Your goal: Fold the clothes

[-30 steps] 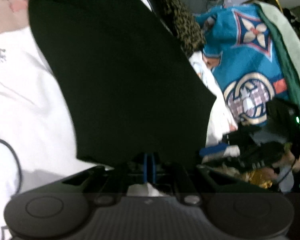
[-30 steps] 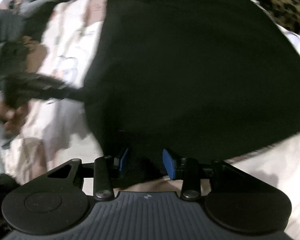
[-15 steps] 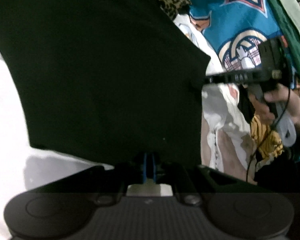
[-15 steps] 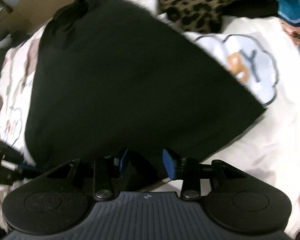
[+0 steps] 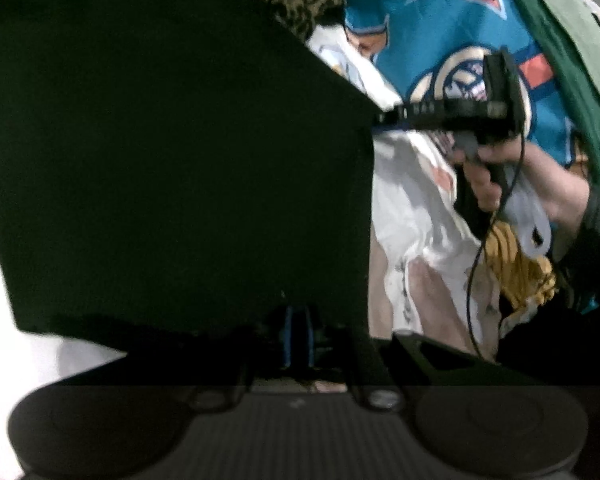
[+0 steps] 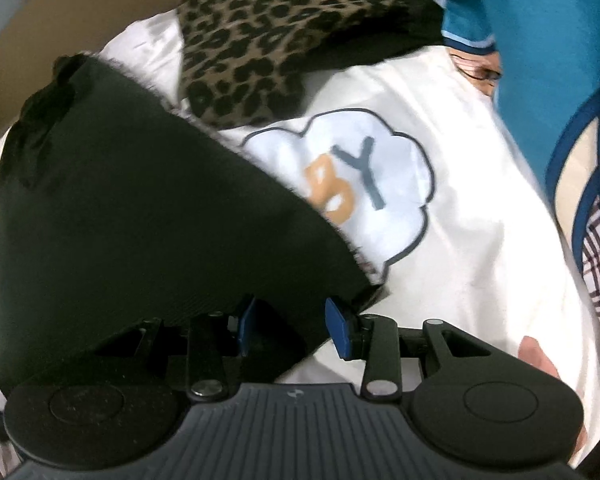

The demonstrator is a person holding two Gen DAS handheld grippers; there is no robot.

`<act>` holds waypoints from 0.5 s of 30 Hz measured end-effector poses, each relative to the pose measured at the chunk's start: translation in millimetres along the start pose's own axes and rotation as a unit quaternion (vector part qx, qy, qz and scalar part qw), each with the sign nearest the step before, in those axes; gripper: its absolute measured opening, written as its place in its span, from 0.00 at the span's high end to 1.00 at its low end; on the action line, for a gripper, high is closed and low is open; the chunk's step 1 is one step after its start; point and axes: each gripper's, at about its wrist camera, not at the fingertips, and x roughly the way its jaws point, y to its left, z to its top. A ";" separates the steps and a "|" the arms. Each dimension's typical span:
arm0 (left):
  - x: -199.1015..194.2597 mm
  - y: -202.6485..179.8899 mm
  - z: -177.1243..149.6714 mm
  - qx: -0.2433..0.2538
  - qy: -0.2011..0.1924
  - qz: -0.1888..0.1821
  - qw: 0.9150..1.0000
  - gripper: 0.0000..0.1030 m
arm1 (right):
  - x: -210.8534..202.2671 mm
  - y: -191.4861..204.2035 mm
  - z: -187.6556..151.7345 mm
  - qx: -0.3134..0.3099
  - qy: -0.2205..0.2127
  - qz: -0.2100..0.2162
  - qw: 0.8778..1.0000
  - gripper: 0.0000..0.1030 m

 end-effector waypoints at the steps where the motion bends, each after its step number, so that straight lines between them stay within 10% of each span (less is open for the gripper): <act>1: 3.9 0.1 -2.5 0.001 0.007 -0.001 1.000 0.93 | 0.3 -1.8 0.7 -0.001 -0.001 -0.002 1.000 0.57; 15: 21.4 -5.8 -22.2 -0.023 0.015 -0.013 1.000 0.94 | 4.1 -6.8 3.6 -0.002 -0.006 -0.011 1.000 0.57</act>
